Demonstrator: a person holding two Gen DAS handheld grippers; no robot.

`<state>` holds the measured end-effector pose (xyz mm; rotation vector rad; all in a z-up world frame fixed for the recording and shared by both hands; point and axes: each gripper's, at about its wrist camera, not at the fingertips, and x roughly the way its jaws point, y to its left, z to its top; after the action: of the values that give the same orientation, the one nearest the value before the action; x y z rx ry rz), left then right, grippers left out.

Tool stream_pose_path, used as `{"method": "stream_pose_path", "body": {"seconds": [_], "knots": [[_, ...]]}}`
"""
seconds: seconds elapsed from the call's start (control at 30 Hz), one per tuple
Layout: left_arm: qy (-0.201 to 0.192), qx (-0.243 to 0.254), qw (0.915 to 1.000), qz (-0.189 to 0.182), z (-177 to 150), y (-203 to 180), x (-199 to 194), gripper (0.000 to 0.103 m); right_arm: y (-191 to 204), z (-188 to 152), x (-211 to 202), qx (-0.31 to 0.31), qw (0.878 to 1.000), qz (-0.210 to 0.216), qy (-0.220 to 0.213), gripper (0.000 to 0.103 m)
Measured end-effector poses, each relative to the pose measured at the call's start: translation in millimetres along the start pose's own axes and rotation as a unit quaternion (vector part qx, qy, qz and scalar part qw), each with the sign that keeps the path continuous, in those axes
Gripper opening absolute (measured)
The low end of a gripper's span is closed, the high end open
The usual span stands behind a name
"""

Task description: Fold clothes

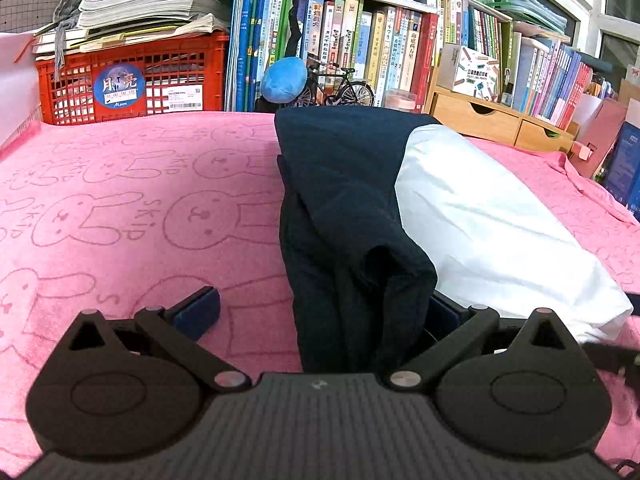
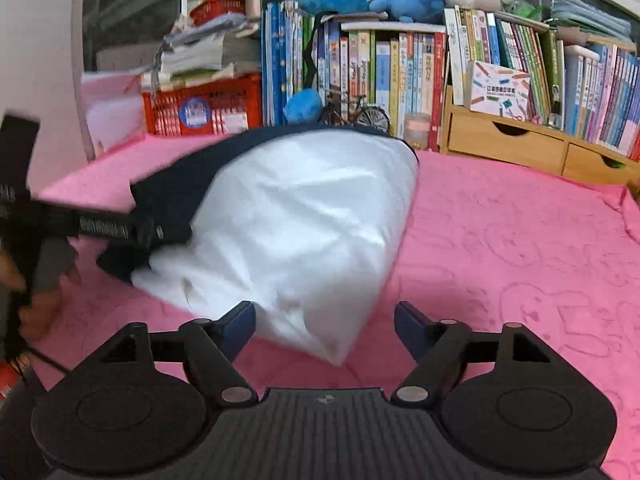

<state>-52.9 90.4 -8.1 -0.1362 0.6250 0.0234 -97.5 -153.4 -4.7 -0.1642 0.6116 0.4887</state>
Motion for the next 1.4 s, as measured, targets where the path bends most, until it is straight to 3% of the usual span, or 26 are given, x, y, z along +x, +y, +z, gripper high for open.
{"method": "stream_pose_path", "body": {"seconds": [0.1, 0.23, 0.43, 0.53, 0.67, 0.77, 0.87, 0.97, 1.13, 1.4], "knots": [[-0.001, 0.0, 1.0, 0.001, 0, 0, 0, 0.103, 0, -8, 0, -0.01, 1.0, 0.007, 0.005, 0.079], [-0.002, 0.0, 1.0, -0.001, -1, 0, -2, 0.103, -2, -11, -3, -0.021, 0.999, 0.024, -0.004, 0.092], [0.0, 0.062, 0.9981, -0.003, -7, -13, -16, 0.103, -4, -15, -7, -0.055, 0.997, 0.055, -0.019, 0.102], [0.015, 0.05, 0.9975, -0.047, -3, -12, -41, 0.103, -10, -13, -16, -0.047, 0.996, 0.067, -0.036, 0.103], [-0.009, 0.038, 0.9915, -0.124, 6, -12, -86, 0.103, -22, -4, -37, -0.021, 0.995, 0.079, -0.062, 0.103], [0.013, 0.046, 0.993, -0.108, 7, -23, -88, 0.103, -20, 1, -46, -0.01, 0.997, 0.046, -0.055, 0.103], [0.062, 0.045, 0.9943, -0.074, 1, -35, -73, 0.103, -10, -1, -45, -0.001, 1.0, 0.005, -0.021, 0.103], [0.1, 0.043, 0.9924, -0.058, -7, -39, -62, 0.103, 2, -8, -47, 0.011, 1.0, -0.002, -0.014, 0.103], [0.124, 0.041, 0.9902, -0.049, -19, -41, -58, 0.103, 18, -22, -55, 0.026, 0.999, -0.021, -0.031, 0.103], [0.141, 0.048, 0.9884, -0.029, -25, -46, -52, 0.103, 24, -29, -51, 0.042, 0.999, -0.023, -0.018, 0.103]]}}
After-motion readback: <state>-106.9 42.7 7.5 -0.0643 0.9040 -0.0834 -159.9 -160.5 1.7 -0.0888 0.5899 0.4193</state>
